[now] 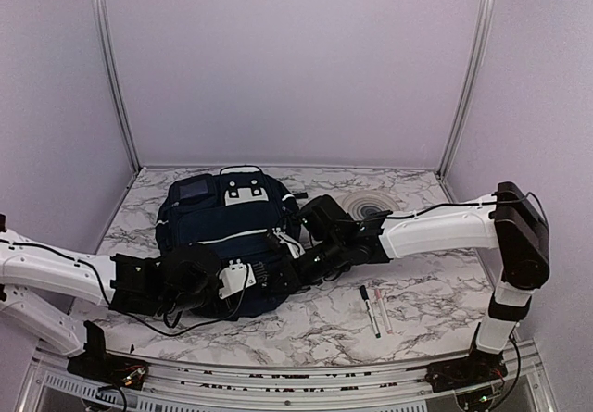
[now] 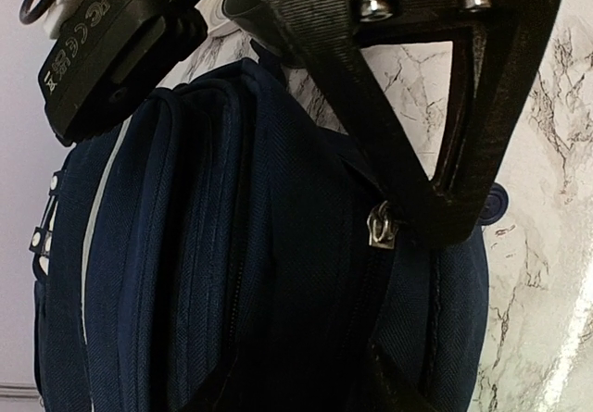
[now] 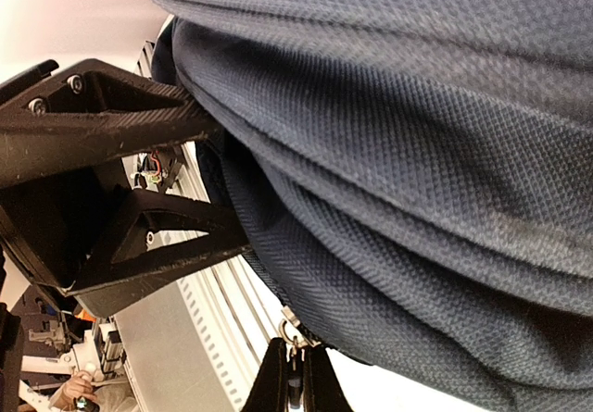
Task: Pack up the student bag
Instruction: Hold the largest pocket of the student bag, then zip the student bag into the largest pocket of the bag.
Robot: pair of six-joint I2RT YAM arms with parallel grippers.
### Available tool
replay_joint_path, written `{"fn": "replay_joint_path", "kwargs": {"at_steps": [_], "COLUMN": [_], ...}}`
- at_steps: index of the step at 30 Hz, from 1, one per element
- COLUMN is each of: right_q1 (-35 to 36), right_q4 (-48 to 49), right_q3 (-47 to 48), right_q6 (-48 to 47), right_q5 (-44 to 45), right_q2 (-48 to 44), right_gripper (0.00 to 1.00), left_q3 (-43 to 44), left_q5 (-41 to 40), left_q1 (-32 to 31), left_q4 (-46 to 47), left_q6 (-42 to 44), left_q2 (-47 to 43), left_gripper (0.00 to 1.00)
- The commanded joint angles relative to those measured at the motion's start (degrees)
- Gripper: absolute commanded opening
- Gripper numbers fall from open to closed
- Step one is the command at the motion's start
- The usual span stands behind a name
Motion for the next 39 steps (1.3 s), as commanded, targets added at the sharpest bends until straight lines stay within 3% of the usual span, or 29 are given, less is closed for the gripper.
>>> {"fn": "replay_joint_path", "kwargs": {"at_steps": [1,8,18,25,39], "right_q1": [-0.1,-1.4,-7.8,-13.3,-19.1], "right_q4": [-0.5,-4.2,-19.5,-20.5,-22.0], "right_q3": [2.1,2.3,3.7,5.2,20.6], "right_q6": [-1.2,-3.0,-9.4,-12.7,-18.2], "right_q5": [-1.5,0.5,13.7,16.0,24.0], "right_q2": [-1.6,-2.9,-7.0,-7.3,2.9], "right_gripper": [0.00,0.00,0.00,0.00,0.00], "left_q3": [1.5,1.3,0.6,1.6,0.0], "left_q5": [-1.6,0.6,-2.6,-5.2,-6.4], "left_q1": [1.2,1.2,1.1,0.8,-1.9], "left_q4": [0.4,-2.2,-9.1,-12.9,-18.1], "left_q6": [-0.6,-3.0,-5.7,-7.6,-10.1], "left_q2": [2.3,0.7,-4.7,-9.6,-30.1], "left_gripper": [0.35,0.00,0.00,0.00,0.00]}}
